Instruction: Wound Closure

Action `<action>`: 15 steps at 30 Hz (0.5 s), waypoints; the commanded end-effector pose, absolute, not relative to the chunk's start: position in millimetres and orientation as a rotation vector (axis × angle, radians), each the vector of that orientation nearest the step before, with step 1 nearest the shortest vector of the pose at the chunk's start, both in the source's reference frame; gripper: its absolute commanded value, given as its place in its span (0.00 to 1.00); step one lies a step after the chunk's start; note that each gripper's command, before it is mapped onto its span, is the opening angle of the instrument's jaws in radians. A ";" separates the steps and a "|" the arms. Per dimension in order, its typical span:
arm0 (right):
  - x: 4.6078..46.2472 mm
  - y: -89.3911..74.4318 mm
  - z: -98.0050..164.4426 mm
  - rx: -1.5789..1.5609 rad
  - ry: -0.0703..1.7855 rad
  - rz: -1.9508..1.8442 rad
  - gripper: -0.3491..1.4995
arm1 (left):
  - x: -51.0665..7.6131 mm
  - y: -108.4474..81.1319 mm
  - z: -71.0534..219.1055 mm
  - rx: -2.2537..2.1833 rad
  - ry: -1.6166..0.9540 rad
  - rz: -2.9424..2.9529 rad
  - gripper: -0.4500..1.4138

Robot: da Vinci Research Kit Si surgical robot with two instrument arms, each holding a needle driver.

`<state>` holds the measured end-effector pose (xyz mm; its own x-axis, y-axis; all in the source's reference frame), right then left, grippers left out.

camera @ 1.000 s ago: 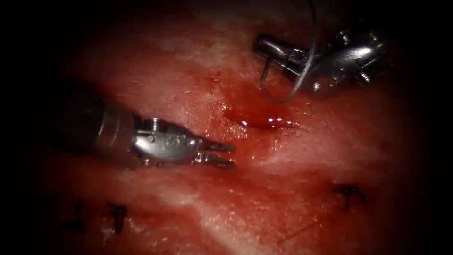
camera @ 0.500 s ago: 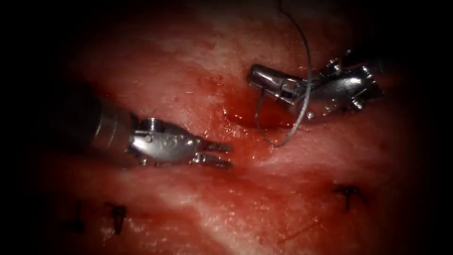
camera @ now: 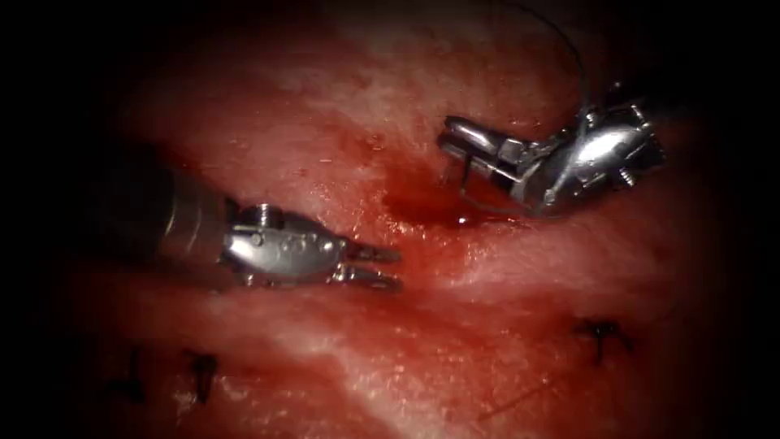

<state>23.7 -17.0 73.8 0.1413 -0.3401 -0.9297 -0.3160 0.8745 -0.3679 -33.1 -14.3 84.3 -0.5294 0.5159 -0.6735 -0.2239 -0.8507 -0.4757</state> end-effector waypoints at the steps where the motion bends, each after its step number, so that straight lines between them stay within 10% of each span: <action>1: 23.9 -16.4 74.1 -0.539 1.454 0.028 0.00 | -34.1 -14.5 84.6 -1.199 -0.467 2.374 0.23; 15: 23.9 -14.6 73.7 -0.373 1.452 0.169 0.00 | -35.7 -13.7 85.2 -1.188 -0.449 2.367 0.23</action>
<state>23.2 -13.9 73.1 0.1203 -0.1075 -0.9869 -0.3357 0.9311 -0.1424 -35.2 -13.1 84.7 -0.5268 0.5284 -0.6659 -0.2508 -0.8451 -0.4721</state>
